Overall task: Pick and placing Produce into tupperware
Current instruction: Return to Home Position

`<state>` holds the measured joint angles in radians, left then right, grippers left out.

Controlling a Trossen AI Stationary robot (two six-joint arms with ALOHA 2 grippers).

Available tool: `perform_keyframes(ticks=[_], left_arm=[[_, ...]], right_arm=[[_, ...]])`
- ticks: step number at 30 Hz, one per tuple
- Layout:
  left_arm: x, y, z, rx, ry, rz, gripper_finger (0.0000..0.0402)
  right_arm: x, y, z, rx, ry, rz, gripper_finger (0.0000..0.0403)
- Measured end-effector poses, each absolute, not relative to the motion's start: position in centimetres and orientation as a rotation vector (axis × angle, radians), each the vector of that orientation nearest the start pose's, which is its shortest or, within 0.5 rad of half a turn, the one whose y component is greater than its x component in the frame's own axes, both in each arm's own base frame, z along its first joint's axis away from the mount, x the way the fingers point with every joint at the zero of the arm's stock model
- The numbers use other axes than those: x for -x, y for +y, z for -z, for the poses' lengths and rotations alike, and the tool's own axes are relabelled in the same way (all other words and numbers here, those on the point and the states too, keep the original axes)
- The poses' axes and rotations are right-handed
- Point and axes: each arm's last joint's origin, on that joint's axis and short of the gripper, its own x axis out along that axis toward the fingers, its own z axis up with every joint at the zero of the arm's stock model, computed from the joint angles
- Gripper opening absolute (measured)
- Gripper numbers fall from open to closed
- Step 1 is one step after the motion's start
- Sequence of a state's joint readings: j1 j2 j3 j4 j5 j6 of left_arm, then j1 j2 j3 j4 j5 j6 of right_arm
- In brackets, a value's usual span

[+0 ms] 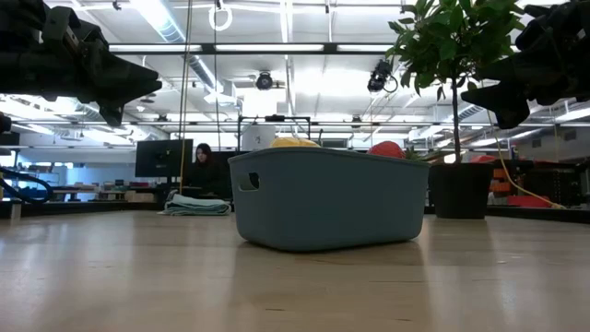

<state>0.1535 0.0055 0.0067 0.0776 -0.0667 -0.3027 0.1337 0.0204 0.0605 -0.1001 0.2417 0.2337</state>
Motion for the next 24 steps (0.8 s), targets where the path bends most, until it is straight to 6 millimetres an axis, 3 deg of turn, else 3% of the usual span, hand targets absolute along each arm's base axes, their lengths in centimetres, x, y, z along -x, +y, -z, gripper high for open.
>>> perform_keyframes(ticks=[24], left_arm=[[-9.58, 1.67, -17.28, 0.298, -0.112, -0.206, 0.0094]], right_arm=[[-9.42, 0.57, -17.29, -0.222, 0.046, 0.114, 0.0263]])
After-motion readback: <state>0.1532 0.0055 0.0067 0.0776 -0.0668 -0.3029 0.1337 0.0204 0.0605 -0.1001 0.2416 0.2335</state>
